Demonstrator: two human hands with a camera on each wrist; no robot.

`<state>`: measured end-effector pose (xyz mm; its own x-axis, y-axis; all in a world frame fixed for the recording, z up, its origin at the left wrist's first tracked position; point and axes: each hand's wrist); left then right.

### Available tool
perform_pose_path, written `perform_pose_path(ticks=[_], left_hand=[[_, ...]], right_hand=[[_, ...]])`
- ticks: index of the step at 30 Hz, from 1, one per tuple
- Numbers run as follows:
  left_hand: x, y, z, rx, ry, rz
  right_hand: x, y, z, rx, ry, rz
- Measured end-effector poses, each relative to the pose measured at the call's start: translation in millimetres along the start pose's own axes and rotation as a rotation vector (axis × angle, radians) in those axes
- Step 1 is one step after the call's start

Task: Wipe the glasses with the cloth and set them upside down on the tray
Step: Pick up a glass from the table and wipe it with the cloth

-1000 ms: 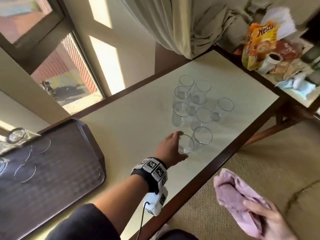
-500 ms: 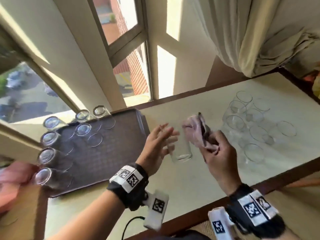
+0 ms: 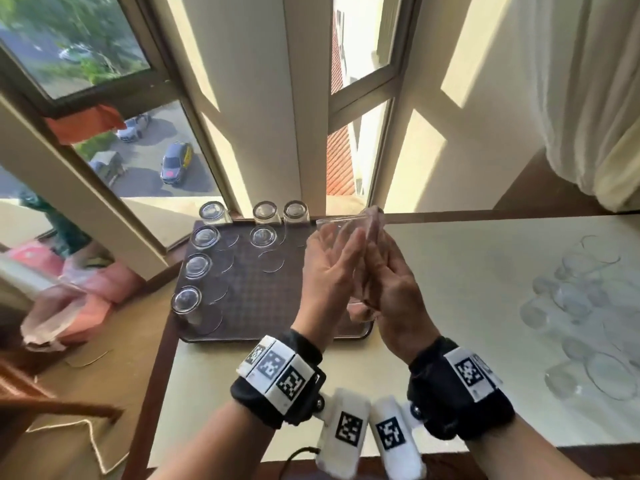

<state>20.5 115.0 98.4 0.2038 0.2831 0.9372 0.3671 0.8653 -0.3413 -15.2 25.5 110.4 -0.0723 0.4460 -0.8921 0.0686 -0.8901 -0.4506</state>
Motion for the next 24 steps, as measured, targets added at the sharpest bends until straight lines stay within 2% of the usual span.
perform_pose_path(ticks=[3,5,7,9,12,14,15,16,18,20,22,24], left_hand=[[8,16,1,-0.036,0.004,0.0],[8,26,1,-0.111,0.06,0.041],[13,34,-1,-0.158,0.102,0.037],[16,43,-6,-0.156,0.091,0.021],[18,45,-13,-0.085,0.064,0.093],[16,35,-15,-0.057,0.039,0.047],[14,30,-15,-0.046,0.02,0.025],[15,25,-15,-0.048,0.004,0.012],[16,22,-13,-0.108,-0.044,0.048],[14,27,-11,-0.187,-0.029,0.036],[13,33,-11,-0.232,-0.001,0.019],[10,38,-13,-0.175,0.024,0.007]], right_hand=[[1,0,-7,-0.053,-0.113,-0.212],[2,2,-12,-0.078,-0.236,-0.385],[0,4,-16,-0.095,-0.275,-0.481],[0,6,-21,-0.059,-0.195,-0.386],[2,8,-29,-0.006,0.034,0.154],[7,6,-30,-0.021,0.099,0.412],[9,5,-31,-0.026,0.124,0.439],[7,4,-31,-0.03,0.117,0.352],[-1,5,-27,-0.07,0.014,0.047],[-5,13,-24,-0.096,-0.091,-0.103],[-6,16,-23,-0.097,-0.085,-0.108],[-6,13,-25,-0.03,0.0,0.039]])
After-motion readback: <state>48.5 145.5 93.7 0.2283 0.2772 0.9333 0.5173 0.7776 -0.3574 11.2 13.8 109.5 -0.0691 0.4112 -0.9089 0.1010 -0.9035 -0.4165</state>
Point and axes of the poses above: each hand's wrist, its own z-axis away from the middle knuckle, its own y-axis out of the back of the hand, x = y × z, and after that the axes turned 12 degrees about -x, right-handed
